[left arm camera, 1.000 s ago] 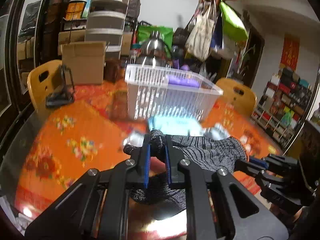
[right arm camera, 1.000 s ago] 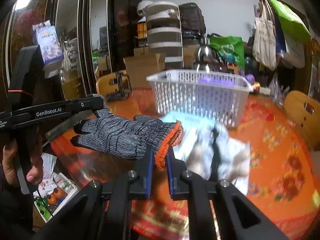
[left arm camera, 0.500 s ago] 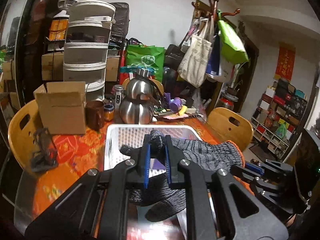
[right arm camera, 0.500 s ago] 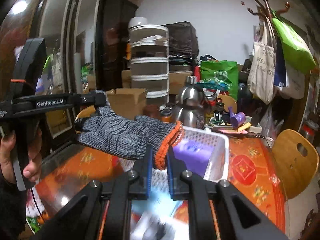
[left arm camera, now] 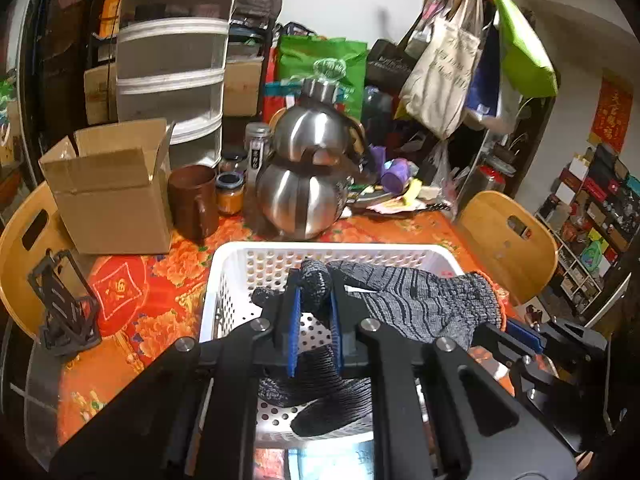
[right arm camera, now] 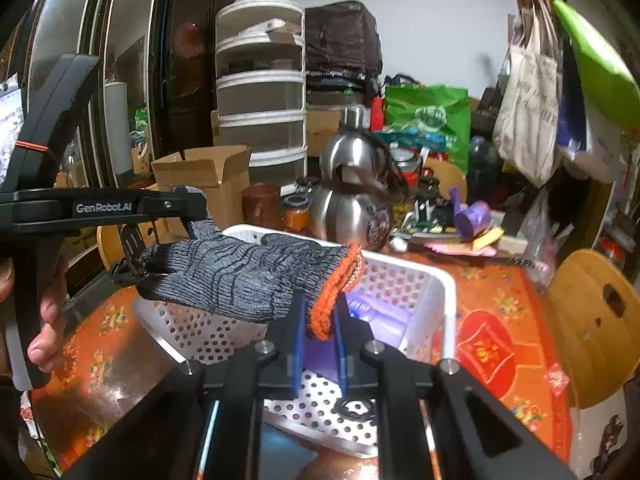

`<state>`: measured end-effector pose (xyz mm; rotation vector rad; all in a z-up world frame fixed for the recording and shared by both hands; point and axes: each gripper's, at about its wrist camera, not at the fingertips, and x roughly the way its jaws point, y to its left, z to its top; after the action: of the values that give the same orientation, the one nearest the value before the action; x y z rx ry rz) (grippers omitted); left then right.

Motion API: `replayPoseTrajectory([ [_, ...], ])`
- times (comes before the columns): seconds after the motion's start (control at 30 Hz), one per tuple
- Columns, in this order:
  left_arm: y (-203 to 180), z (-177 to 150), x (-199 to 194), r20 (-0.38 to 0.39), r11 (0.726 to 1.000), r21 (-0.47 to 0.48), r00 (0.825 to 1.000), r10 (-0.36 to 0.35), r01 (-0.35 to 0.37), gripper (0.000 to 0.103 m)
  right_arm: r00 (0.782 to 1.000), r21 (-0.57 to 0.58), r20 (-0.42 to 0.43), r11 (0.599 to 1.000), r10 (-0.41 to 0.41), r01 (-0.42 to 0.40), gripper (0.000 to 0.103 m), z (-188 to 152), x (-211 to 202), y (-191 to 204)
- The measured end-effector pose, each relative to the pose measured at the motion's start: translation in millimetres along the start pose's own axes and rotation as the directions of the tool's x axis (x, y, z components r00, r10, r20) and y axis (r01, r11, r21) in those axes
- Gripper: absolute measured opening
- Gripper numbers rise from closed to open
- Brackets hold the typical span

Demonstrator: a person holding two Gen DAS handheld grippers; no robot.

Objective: Organize soft objects
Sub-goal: 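Carry the grey glove over the white basket with the left gripper, then lower the grey glove into the basket and open the left gripper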

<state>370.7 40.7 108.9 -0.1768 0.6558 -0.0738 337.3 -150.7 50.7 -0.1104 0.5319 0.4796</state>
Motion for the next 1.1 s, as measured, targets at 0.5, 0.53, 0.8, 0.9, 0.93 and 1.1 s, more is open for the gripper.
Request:
replayPoseTrajectory([
  [0.5, 20.1, -46.0, 27.4, -0.015, 0.996, 0.035, 0.996, 0.084, -0.084, 0.082, 0.997, 0.074, -0.061, 0.996, -0.036, 0.04, 0.064, -33.3, 20.8, -21.0],
  [0.53, 21.3, -47.4, 28.1, -0.018, 0.996, 0.032, 0.996, 0.083, -0.083, 0.082, 0.997, 0.072, -0.06, 0.997, -0.038, 0.042, 0.064, -33.5, 19.8, -20.4],
  [0.8, 23.5, -57.5, 27.8, -0.036, 0.997, 0.025, 0.996, 0.079, -0.078, 0.082, 0.997, 0.066, -0.062, 0.997, -0.041, 0.045, 0.064, -36.4, 16.3, -17.0],
  [0.9, 23.9, -60.0, 24.9, -0.032, 0.997, 0.021, 0.996, 0.079, -0.078, 0.082, 0.997, 0.072, -0.06, 0.996, -0.04, 0.044, 0.064, -36.0, 14.2, -19.2],
  [0.93, 24.5, -60.9, 23.9, -0.03, 0.997, 0.018, 0.997, 0.075, -0.074, 0.082, 0.997, 0.073, -0.059, 0.996, -0.041, 0.045, 0.064, -36.0, 13.4, -19.7],
  [1.1, 24.8, -66.2, 20.9, -0.028, 0.996, 0.017, 0.996, 0.087, -0.087, 0.083, 0.998, 0.079, -0.051, 0.996, -0.036, 0.04, 0.066, -37.2, 7.8, -19.9],
])
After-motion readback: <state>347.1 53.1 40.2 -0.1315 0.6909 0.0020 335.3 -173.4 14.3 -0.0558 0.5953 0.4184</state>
